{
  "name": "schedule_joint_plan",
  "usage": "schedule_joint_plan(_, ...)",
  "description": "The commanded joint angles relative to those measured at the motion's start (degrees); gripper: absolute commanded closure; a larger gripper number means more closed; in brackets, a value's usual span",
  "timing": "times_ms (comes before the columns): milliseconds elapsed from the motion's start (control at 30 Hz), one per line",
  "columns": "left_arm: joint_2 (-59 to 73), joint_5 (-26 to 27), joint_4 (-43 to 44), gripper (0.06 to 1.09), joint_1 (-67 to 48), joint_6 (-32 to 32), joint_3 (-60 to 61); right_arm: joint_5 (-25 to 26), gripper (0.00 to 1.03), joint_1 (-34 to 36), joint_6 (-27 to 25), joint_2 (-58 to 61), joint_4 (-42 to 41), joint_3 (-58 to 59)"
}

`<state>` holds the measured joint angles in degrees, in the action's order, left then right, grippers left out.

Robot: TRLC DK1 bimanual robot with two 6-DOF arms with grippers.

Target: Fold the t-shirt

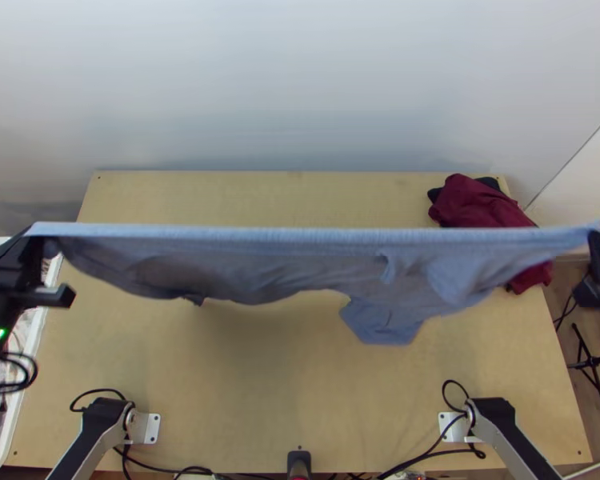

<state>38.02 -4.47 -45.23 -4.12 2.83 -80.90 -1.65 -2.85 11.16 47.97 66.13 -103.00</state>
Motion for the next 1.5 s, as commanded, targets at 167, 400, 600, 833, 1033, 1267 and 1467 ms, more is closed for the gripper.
schedule_joint_plan(167,-5.8,6.0,-7.3,1.04,5.7,2.4,-1.2,-4.6,1.0,1.8,-0.4,-6.9,7.3,0.6)
schedule_joint_plan(400,-5.1,6.0,6.2,1.05,5.3,1.8,17.4,-4.6,1.0,2.6,-4.3,-8.5,-3.4,23.9)
schedule_joint_plan(600,7.9,-4.8,22.0,1.04,-4.9,0.2,27.0,8.3,1.0,-10.3,-2.1,2.7,-15.2,32.0)
schedule_joint_plan(833,28.2,-7.7,36.4,1.04,-7.6,-4.4,31.4,8.6,1.0,-12.1,-4.0,22.3,-21.1,28.6)
schedule_joint_plan(1033,45.5,-8.2,40.6,1.05,-2.3,-7.9,22.6,8.1,1.0,-8.0,-7.8,43.8,-23.3,19.1)
schedule_joint_plan(1267,63.5,-12.0,42.2,1.04,3.6,-12.8,6.5,6.4,1.0,-5.5,-13.1,66.5,-23.4,0.4)
schedule_joint_plan(1467,71.1,-10.8,40.8,1.05,2.1,-15.8,1.2,6.4,1.0,-6.9,-13.8,75.9,-23.0,-9.5)
